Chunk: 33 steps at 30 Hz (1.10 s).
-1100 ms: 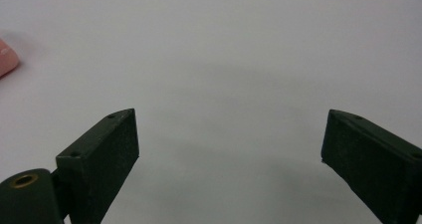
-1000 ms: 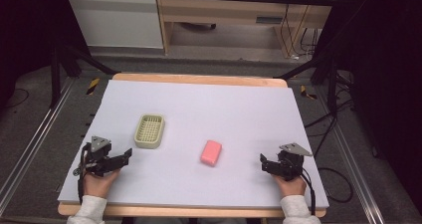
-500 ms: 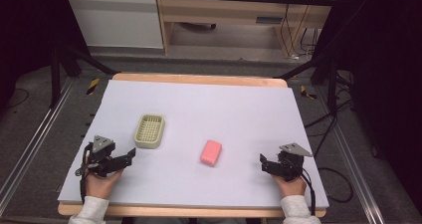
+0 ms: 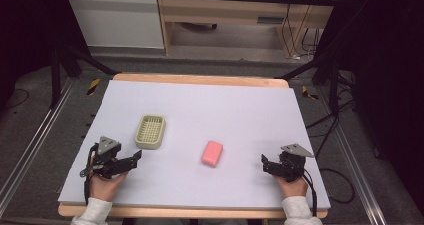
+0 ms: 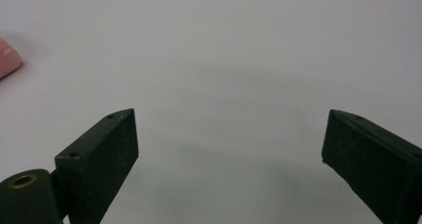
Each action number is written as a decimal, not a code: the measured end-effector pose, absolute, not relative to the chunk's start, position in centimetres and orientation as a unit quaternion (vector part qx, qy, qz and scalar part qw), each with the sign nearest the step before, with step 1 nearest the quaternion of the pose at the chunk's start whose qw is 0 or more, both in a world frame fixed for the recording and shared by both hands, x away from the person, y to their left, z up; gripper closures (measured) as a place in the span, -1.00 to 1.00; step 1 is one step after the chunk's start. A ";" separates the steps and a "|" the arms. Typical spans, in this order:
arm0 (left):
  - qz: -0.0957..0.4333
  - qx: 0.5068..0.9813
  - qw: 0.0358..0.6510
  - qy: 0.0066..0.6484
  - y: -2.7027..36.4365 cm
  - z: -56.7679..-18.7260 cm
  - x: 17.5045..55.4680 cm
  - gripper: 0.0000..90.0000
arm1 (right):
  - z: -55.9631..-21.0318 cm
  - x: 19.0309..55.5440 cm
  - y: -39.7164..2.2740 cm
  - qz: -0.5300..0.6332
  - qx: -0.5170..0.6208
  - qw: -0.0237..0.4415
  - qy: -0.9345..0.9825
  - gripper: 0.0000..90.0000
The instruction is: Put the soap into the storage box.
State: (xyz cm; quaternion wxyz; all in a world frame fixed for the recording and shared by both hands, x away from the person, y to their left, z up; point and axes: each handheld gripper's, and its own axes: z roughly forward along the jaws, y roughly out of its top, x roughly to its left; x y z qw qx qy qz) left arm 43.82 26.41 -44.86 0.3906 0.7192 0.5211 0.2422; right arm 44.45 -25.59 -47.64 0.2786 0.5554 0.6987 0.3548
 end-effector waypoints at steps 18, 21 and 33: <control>0.234 0.736 0.397 0.496 23.8 -44.4 43.5 -0.56 | -47.6 44.5 -25.6 0.355 0.555 0.281 0.698 -0.82; 0.232 0.739 0.397 0.493 23.6 -44.4 43.4 -0.56 | -47.6 44.5 -25.6 0.355 0.556 0.281 0.697 -0.82; 0.226 0.746 0.404 0.479 22.2 -43.9 43.3 -0.58 | -47.6 44.5 -25.6 0.354 0.554 0.281 0.699 -0.82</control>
